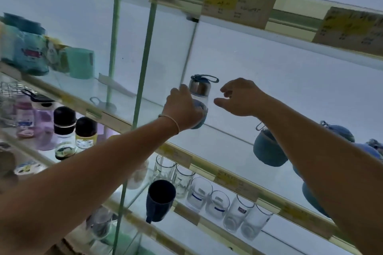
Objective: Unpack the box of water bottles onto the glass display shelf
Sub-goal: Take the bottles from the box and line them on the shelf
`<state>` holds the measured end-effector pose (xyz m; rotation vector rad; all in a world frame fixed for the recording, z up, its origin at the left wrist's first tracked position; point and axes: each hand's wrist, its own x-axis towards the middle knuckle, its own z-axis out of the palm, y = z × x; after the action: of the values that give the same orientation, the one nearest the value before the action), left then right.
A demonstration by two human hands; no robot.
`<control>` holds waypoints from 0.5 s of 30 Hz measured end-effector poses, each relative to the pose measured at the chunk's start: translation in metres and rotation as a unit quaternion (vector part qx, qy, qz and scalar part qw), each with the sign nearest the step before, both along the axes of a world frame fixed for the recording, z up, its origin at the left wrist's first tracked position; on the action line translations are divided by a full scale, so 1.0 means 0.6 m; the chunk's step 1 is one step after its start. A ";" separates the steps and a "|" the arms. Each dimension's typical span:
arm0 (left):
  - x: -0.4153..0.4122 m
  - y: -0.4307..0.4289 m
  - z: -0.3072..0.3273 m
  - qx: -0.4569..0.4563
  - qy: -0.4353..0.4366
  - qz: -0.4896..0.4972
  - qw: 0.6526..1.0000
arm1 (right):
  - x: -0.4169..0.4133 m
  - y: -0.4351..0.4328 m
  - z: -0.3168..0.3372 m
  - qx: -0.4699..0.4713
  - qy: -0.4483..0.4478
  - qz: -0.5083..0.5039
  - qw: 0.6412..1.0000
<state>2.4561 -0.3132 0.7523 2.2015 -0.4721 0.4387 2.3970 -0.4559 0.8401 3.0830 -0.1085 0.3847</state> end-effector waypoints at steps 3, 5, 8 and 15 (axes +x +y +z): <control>0.019 0.007 -0.012 -0.005 0.032 -0.014 0.999 | 0.038 0.013 -0.017 0.042 -0.006 -0.009 0.999; 0.034 0.007 -0.019 -0.011 0.054 -0.033 0.998 | 0.051 0.021 -0.022 0.069 -0.012 -0.016 0.997; 0.052 0.004 -0.021 -0.040 0.089 -0.066 0.993 | 0.059 0.036 -0.029 0.110 -0.028 -0.019 0.993; 0.063 0.002 -0.029 -0.061 0.103 -0.074 0.990 | 0.062 0.061 -0.038 0.183 -0.061 -0.036 0.981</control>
<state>2.4940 -0.3118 0.7346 2.0506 -0.4790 0.1535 2.4340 -0.4195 0.8170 3.3974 -0.3304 0.6154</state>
